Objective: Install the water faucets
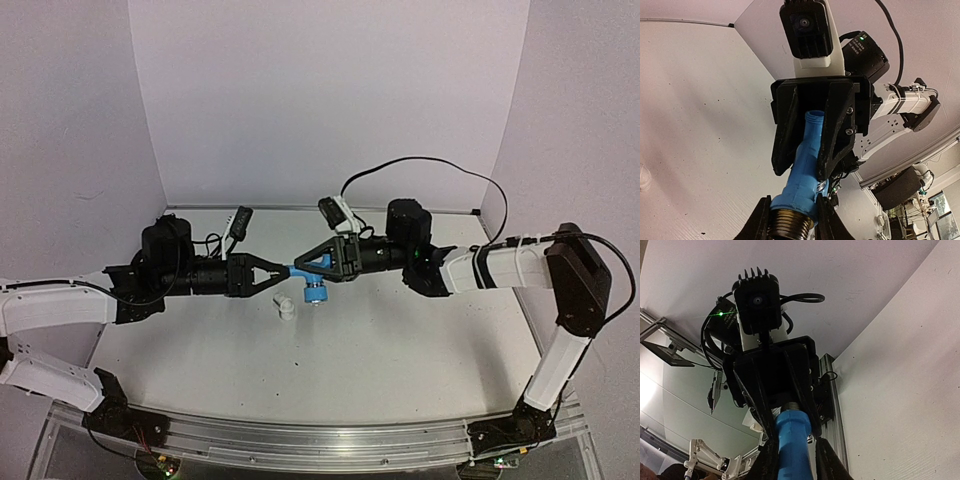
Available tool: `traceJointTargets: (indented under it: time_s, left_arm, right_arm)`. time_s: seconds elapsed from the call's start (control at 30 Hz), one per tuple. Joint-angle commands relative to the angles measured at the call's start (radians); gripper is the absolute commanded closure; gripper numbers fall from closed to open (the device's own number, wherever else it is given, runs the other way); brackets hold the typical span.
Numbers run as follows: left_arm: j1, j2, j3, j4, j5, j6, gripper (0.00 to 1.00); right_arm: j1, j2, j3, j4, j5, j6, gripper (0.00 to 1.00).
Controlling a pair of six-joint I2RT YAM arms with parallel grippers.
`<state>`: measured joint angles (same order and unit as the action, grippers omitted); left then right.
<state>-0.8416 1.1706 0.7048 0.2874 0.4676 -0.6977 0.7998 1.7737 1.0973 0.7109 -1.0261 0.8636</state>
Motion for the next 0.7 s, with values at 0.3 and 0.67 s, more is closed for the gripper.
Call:
traceJointTargets:
  time_s: [0.3,0.67]
  left_arm:
    - [-0.002,-0.015,0.045,0.042,-0.023,0.011,1.00]
    - [-0.002,-0.038,0.040,0.042,-0.033,0.006,1.00]
  right_arm:
    - [0.028,0.020,0.018,0.042,-0.049,0.002,0.66]
    - [0.032,0.033,0.025,0.063,-0.058,0.001,0.69]
